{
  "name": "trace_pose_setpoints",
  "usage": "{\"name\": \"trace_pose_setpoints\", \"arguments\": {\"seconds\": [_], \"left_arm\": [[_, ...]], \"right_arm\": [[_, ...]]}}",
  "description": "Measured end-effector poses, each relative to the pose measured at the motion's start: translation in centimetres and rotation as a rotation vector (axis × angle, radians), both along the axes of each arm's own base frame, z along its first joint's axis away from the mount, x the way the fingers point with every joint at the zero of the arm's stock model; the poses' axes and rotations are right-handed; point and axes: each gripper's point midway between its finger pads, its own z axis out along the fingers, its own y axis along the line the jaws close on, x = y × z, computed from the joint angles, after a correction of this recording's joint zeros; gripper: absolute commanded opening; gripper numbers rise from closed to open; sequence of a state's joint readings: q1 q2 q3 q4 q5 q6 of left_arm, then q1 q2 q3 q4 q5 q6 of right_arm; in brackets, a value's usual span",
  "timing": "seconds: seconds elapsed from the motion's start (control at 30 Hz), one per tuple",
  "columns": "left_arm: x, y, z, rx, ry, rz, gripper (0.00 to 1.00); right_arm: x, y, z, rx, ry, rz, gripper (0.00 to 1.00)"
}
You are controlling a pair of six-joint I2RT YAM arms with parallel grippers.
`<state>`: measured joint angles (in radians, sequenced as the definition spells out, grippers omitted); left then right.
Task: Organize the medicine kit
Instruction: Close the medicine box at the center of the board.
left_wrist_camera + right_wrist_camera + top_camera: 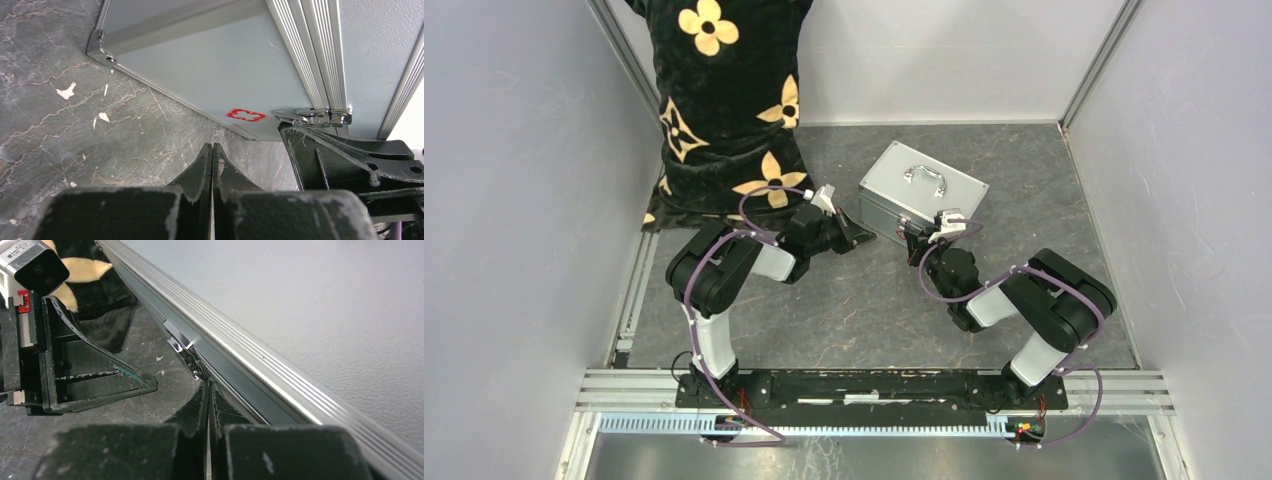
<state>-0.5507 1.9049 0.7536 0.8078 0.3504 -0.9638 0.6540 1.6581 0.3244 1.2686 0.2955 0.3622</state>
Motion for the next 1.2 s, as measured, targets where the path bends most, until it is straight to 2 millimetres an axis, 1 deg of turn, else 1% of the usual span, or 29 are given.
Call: {"name": "trace_pose_setpoints", "arguments": {"seconds": [0.27,0.47,0.63,0.77,0.9,1.0,1.07,1.2], "left_arm": [[0.2,-0.4,0.2,-0.009,-0.006,-0.013,0.02],[0.2,-0.6,0.3,-0.014,-0.009,-0.022,0.02],[0.2,-0.6,0.3,-0.014,-0.009,-0.023,0.02],[0.2,-0.6,0.3,-0.014,-0.009,-0.023,0.02],[0.2,-0.6,0.3,-0.014,-0.009,-0.023,0.02],[0.2,-0.6,0.3,-0.014,-0.009,-0.023,0.02],[0.2,-0.6,0.3,-0.014,-0.009,-0.023,0.02],[0.2,-0.6,0.3,-0.014,-0.009,-0.023,0.02]], "right_arm": [[-0.2,0.7,0.0,0.005,-0.003,0.04,0.0],[-0.4,1.7,0.7,0.019,-0.022,0.096,0.0],[-0.4,1.8,0.7,0.018,-0.021,0.1,0.0],[-0.6,1.2,0.3,0.003,-0.002,0.074,0.0],[-1.0,-0.4,-0.3,-0.013,0.019,0.019,0.0],[-1.0,-1.2,-0.9,-0.028,0.037,-0.023,0.0],[-0.9,-1.7,-1.1,-0.032,0.044,-0.05,0.0],[-0.8,-2.0,-1.4,-0.037,0.057,-0.073,0.0]]}}
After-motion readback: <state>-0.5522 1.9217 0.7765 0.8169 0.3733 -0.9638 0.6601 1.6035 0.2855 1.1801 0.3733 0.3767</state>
